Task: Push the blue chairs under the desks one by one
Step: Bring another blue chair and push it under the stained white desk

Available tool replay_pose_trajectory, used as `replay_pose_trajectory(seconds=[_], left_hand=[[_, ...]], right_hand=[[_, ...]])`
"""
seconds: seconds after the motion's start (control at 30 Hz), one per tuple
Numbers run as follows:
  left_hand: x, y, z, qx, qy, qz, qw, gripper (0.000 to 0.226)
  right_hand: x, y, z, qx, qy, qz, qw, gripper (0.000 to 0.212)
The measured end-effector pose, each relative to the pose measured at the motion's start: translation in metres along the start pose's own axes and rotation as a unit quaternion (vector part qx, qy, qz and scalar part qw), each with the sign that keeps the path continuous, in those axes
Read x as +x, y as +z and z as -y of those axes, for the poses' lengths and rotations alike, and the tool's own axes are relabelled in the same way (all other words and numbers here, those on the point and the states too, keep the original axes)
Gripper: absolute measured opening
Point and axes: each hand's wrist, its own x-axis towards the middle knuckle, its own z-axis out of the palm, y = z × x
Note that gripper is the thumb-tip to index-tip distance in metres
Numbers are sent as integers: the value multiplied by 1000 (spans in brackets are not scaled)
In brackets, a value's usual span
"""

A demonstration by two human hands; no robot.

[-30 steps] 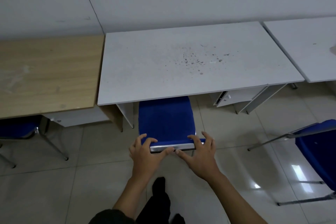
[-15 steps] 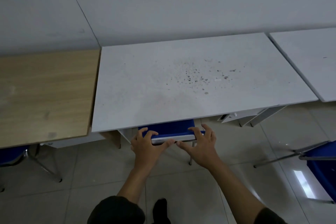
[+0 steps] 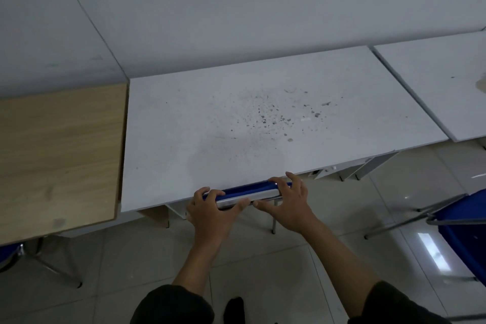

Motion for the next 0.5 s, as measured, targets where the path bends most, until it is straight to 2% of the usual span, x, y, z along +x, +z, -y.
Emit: replay_pose_trajectory(seconds=[0.1,0.3,0.43,0.5], left_hand=[[0,-4,2,17,-4,31,999,81],[-22,5,-32,75,77,82,991,65],[-42,27,-81,48,128,125,983,34],[-56,43,-111,-2,126,174,977,27]], right_hand=[[-3,-5,1,-1,18,33,999,93],[-31,-29,-4,70,12,-7,997,60],[-60,-61,-15,78,5,-27,997,50],[-75,-81,-29,84,0,-35,996,46]])
